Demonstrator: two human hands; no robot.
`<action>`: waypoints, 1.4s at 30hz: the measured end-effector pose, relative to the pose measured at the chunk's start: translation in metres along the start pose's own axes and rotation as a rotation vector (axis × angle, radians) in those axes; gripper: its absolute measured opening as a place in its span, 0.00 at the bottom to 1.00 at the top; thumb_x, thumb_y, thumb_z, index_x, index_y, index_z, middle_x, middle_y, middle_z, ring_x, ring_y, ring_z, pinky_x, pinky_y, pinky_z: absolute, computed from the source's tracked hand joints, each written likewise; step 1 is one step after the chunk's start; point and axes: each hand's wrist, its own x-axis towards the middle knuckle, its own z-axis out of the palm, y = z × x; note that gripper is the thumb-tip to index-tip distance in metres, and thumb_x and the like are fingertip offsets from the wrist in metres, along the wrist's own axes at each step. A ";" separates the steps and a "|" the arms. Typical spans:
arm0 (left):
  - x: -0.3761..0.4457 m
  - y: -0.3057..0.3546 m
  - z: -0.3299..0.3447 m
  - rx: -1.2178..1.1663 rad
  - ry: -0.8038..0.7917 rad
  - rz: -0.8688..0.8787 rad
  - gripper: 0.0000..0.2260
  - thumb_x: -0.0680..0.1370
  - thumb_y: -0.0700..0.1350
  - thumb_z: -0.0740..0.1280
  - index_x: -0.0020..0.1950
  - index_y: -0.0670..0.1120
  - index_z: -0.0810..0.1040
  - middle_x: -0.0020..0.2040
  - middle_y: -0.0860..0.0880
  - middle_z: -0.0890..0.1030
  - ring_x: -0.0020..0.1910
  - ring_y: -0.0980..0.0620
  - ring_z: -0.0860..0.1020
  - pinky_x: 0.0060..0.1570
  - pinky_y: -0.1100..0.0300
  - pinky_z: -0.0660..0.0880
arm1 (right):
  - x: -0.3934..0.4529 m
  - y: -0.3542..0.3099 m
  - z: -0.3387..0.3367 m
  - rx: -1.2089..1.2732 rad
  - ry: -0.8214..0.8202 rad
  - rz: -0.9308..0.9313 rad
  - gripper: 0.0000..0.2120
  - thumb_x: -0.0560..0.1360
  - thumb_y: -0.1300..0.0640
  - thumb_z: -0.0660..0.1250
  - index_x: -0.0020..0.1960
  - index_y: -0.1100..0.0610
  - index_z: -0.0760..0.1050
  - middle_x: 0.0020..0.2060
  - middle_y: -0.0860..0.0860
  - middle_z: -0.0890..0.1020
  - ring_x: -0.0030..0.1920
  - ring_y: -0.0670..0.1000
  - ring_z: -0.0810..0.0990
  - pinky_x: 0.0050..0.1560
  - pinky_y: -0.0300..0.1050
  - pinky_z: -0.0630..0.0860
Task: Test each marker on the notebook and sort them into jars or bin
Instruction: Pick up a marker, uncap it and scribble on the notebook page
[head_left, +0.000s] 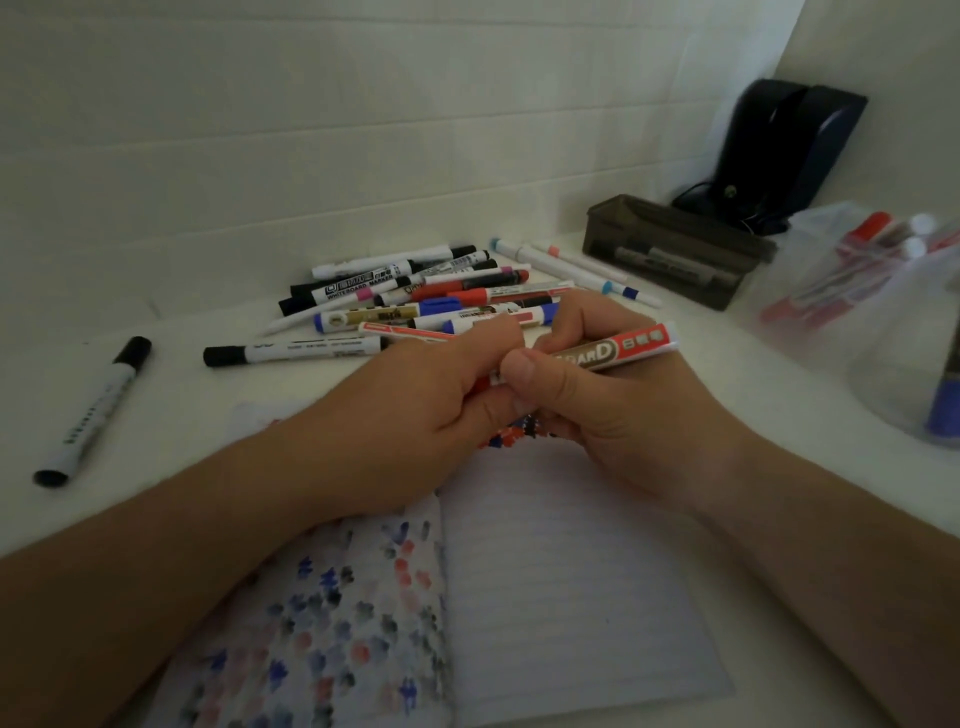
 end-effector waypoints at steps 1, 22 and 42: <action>0.000 -0.001 0.000 -0.011 0.002 -0.011 0.08 0.83 0.60 0.57 0.48 0.59 0.69 0.35 0.53 0.76 0.35 0.52 0.76 0.32 0.59 0.70 | 0.000 0.000 0.000 -0.009 -0.009 0.005 0.15 0.70 0.51 0.79 0.37 0.55 0.74 0.35 0.67 0.77 0.34 0.60 0.76 0.36 0.55 0.75; 0.003 -0.014 -0.007 0.375 -0.368 -0.244 0.34 0.60 0.83 0.60 0.62 0.71 0.66 0.52 0.65 0.61 0.54 0.58 0.63 0.54 0.56 0.68 | -0.002 -0.015 -0.014 -0.425 -0.016 0.264 0.10 0.74 0.65 0.73 0.36 0.58 0.76 0.28 0.54 0.81 0.26 0.48 0.77 0.25 0.37 0.73; 0.004 -0.015 -0.005 0.386 -0.348 -0.231 0.33 0.62 0.82 0.62 0.62 0.70 0.66 0.53 0.63 0.62 0.54 0.58 0.62 0.53 0.57 0.66 | -0.003 -0.013 -0.013 -0.430 -0.010 0.302 0.12 0.74 0.66 0.73 0.35 0.58 0.74 0.27 0.54 0.80 0.26 0.49 0.78 0.27 0.39 0.73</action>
